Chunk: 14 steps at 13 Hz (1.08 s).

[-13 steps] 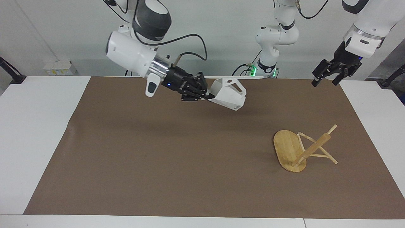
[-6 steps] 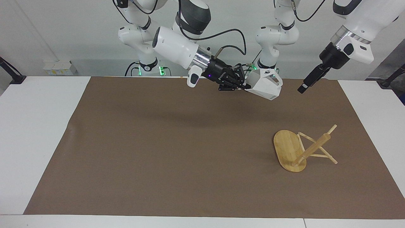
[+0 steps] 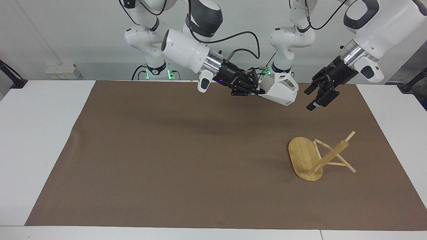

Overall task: Hang cup on rack
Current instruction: 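Hold the cup with the right gripper while the left gripper grasps it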

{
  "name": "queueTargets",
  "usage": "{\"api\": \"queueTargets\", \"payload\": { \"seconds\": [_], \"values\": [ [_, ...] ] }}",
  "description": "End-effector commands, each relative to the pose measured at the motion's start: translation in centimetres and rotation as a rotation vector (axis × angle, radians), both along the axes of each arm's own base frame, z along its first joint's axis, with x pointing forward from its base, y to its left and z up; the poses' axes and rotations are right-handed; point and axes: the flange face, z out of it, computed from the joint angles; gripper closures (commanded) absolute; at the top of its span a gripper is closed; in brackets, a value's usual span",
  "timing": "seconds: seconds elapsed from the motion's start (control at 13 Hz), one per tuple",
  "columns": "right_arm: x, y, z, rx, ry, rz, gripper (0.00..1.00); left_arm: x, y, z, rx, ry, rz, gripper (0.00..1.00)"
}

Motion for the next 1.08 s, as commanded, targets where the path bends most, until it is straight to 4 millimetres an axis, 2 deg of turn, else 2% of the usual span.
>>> {"api": "queueTargets", "payload": {
  "seconds": [0.0, 0.08, 0.38, 0.69, 1.0],
  "values": [
    [-0.5, 0.6, 0.0, 0.021, 0.018, -0.006, 1.0, 0.2, -0.8, -0.3, -0.044, 0.076, 0.122, 0.0],
    [-1.1, 1.5, -0.1, 0.018, 0.021, 0.006, 1.0, 0.1, -1.2, -0.3, -0.058, 0.103, 0.155, 0.0],
    [-1.1, 1.6, -0.7, 0.009, 0.04, 0.005, 1.0, -0.8, -2.6, -0.2, -0.096, 0.187, 0.173, 0.0],
    [-1.1, 1.6, -0.7, 0.009, 0.04, 0.005, 1.0, -2.0, -2.2, -0.6, -0.069, 0.264, 0.136, 0.0],
    [-1.0, 1.5, -0.8, 0.008, 0.042, 0.003, 1.0, -2.5, -2.8, -0.7, -0.065, 0.283, 0.136, 0.0]
  ]
}}
